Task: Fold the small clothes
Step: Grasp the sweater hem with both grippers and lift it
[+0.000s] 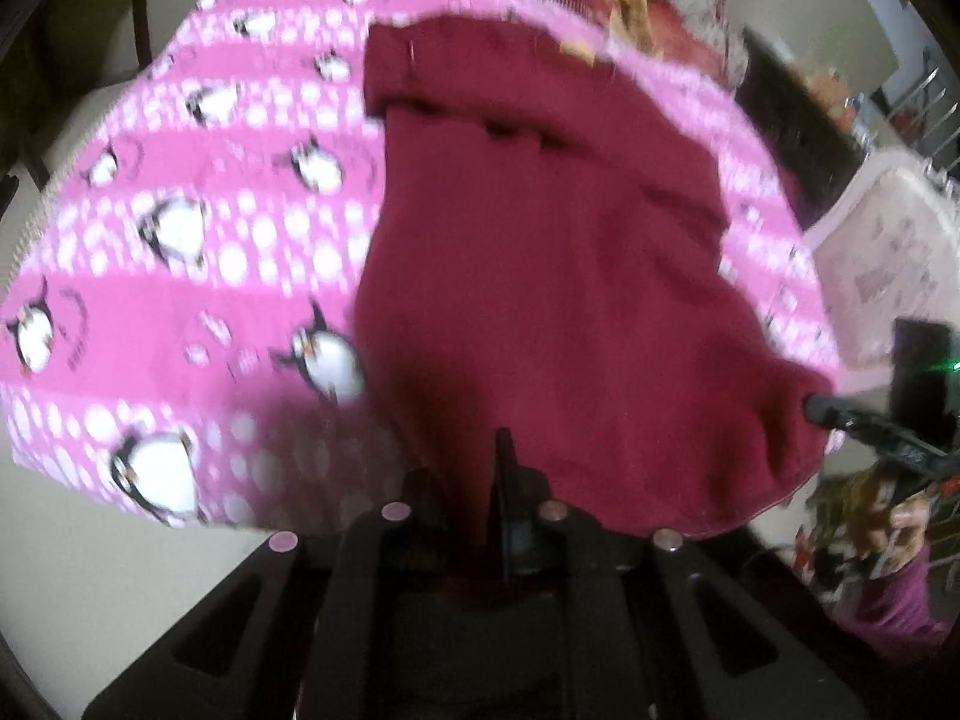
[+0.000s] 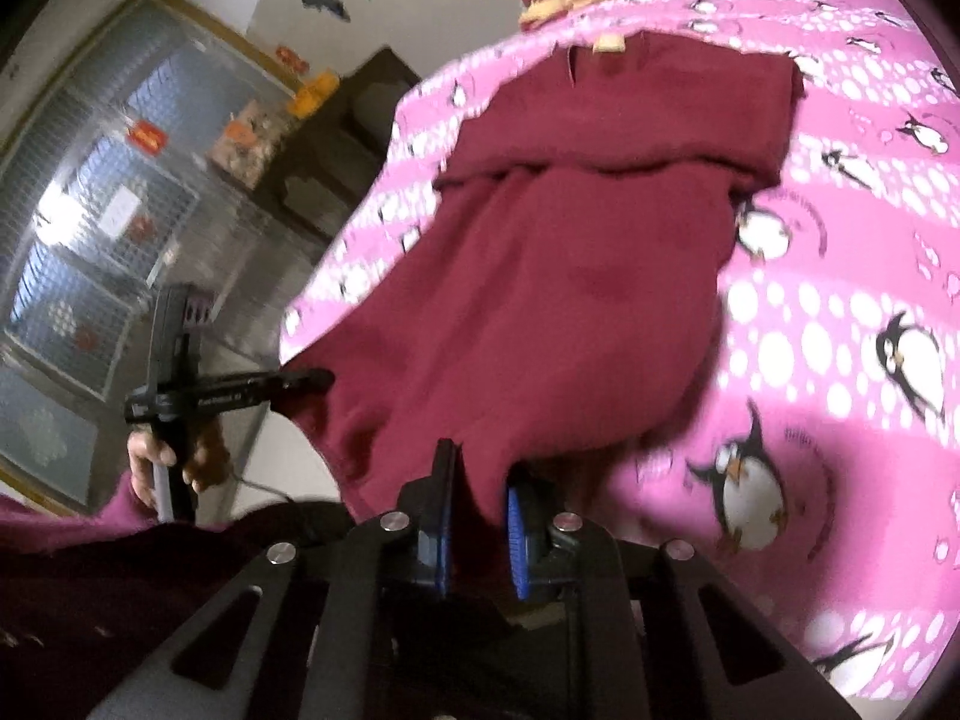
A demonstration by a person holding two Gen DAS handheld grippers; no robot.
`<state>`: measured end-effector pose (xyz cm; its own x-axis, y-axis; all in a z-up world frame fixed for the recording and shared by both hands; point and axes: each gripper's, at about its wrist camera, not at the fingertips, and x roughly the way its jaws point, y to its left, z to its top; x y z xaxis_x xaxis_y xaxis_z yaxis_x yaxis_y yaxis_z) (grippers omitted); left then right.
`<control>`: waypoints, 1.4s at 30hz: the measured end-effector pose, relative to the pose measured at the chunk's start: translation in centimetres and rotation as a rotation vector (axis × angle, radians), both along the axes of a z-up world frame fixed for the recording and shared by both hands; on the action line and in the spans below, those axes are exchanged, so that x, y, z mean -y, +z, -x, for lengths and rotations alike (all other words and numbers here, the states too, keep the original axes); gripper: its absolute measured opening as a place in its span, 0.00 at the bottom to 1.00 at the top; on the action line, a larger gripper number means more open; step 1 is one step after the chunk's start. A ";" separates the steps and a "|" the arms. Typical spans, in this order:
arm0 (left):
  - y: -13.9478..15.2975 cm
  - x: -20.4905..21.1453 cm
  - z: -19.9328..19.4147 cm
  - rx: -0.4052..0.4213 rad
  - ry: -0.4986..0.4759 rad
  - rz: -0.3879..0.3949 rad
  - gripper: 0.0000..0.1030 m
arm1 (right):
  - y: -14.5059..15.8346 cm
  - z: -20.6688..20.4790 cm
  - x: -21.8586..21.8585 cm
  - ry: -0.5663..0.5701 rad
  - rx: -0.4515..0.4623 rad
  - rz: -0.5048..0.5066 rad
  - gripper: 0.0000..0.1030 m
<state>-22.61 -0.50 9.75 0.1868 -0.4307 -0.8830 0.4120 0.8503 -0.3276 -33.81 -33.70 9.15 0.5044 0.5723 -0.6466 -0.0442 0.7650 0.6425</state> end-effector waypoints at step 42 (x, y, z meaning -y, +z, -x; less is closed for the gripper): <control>2.3 13.1 -28.0 0.212 0.115 0.120 0.71 | 1.3 -20.1 17.2 -0.432 0.075 -0.008 0.62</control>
